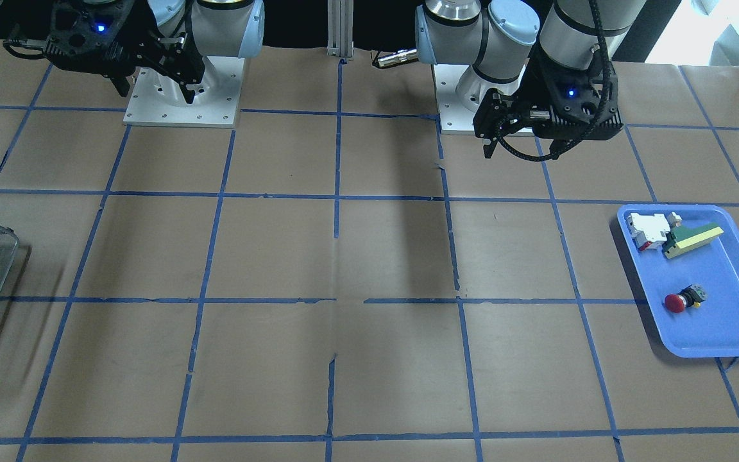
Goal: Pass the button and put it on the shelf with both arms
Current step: 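Lower the left gripper into the blue tray over the red push button, then grip and lift the red button with the left gripper while the right gripper rotates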
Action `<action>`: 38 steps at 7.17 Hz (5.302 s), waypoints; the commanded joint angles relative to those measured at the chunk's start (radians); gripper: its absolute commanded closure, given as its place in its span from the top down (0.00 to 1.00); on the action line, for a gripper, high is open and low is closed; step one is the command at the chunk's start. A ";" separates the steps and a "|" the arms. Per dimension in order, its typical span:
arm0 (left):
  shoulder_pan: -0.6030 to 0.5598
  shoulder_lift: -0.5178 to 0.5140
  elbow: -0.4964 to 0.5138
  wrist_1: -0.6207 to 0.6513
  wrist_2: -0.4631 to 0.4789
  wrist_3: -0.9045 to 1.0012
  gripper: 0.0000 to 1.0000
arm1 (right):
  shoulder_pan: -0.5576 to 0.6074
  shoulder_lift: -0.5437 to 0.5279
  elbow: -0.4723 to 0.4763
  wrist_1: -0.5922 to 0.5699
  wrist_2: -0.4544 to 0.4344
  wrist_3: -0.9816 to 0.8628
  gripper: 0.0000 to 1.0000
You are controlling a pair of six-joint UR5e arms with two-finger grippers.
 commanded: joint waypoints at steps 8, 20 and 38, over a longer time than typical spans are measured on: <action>0.481 -0.061 -0.020 0.060 -0.010 0.699 0.99 | -0.002 -0.001 0.003 -0.002 0.004 -0.006 1.00; 0.899 -0.532 -0.181 0.750 -0.390 1.785 0.96 | -0.034 -0.004 -0.003 0.006 0.009 0.154 1.00; 0.798 -0.330 -0.182 0.436 -0.472 1.688 0.33 | -0.146 -0.010 0.048 0.032 0.550 0.654 1.00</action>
